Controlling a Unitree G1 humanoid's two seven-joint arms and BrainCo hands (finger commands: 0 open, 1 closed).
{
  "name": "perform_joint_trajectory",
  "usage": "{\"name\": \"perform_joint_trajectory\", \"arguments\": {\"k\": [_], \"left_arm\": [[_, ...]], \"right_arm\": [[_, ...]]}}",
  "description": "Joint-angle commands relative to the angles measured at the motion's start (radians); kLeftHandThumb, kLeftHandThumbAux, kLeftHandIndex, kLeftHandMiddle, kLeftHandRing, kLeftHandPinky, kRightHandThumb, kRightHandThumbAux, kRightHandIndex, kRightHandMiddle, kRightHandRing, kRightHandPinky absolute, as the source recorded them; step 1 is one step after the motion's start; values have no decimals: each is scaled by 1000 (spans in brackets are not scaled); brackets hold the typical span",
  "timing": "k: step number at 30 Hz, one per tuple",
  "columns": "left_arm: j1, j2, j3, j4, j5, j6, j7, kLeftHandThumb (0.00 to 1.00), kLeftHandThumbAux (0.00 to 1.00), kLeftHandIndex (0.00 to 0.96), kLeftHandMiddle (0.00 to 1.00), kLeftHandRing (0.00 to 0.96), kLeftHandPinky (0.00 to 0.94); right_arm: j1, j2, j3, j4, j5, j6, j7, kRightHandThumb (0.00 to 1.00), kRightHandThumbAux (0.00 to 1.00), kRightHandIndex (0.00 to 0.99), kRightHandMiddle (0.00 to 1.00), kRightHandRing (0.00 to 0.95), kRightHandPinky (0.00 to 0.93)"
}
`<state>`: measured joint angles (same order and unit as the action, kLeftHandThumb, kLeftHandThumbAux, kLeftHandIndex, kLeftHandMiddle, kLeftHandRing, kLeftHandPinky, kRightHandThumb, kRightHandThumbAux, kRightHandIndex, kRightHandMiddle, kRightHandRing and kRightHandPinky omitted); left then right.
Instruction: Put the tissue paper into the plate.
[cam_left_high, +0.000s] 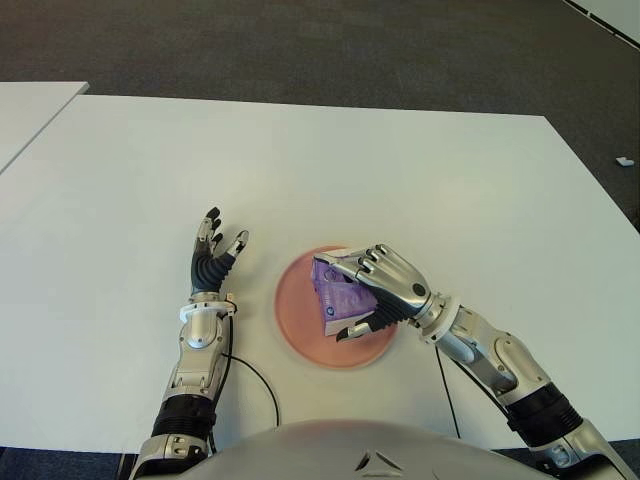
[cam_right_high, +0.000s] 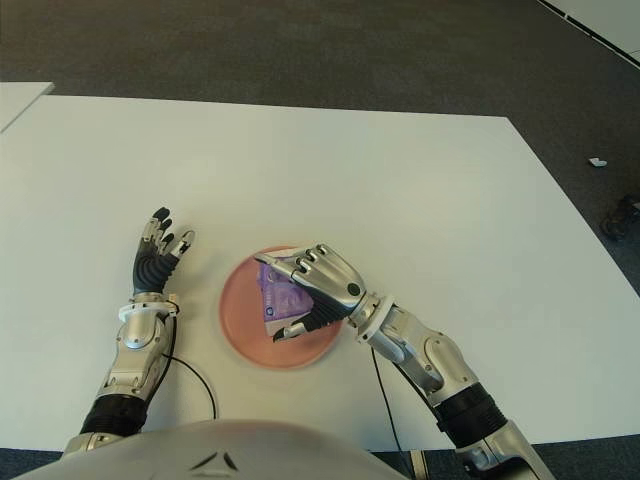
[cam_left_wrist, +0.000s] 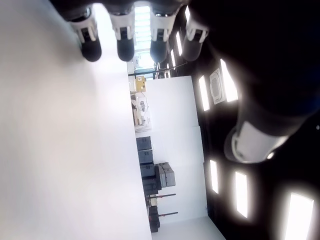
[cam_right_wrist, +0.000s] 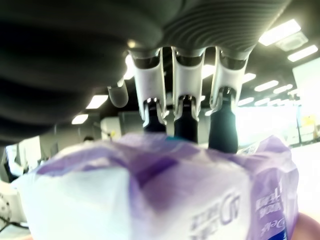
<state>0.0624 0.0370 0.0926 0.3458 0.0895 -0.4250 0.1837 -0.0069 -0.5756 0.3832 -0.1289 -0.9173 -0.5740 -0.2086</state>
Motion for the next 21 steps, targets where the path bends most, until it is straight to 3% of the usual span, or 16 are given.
{"name": "perform_joint_trajectory", "arguments": {"k": [1,10,16,21], "left_arm": [[9,3,-10,30,15,9,-3,125,643,20,14,10,41],[-9,13,-3,75,19,-21,4,116,658,19,18,12,36],[-19,10,1,92,13,-37,1,109,647,20,20,14,39],[-16,7,1,86,6,-38,-6,111,639,18,20,13,42]], "right_arm": [[-3,14,-21,-4,26,-5,2,66,395,0,0,0,0],[-49,67,-95,-57,135,38,51,39,404,0,0,0,0],[-50,115,-138,-58,260,73,88,31,397,0,0,0,0],[-122,116,-226,-44,387,102,137,37,360,0,0,0,0]]}}
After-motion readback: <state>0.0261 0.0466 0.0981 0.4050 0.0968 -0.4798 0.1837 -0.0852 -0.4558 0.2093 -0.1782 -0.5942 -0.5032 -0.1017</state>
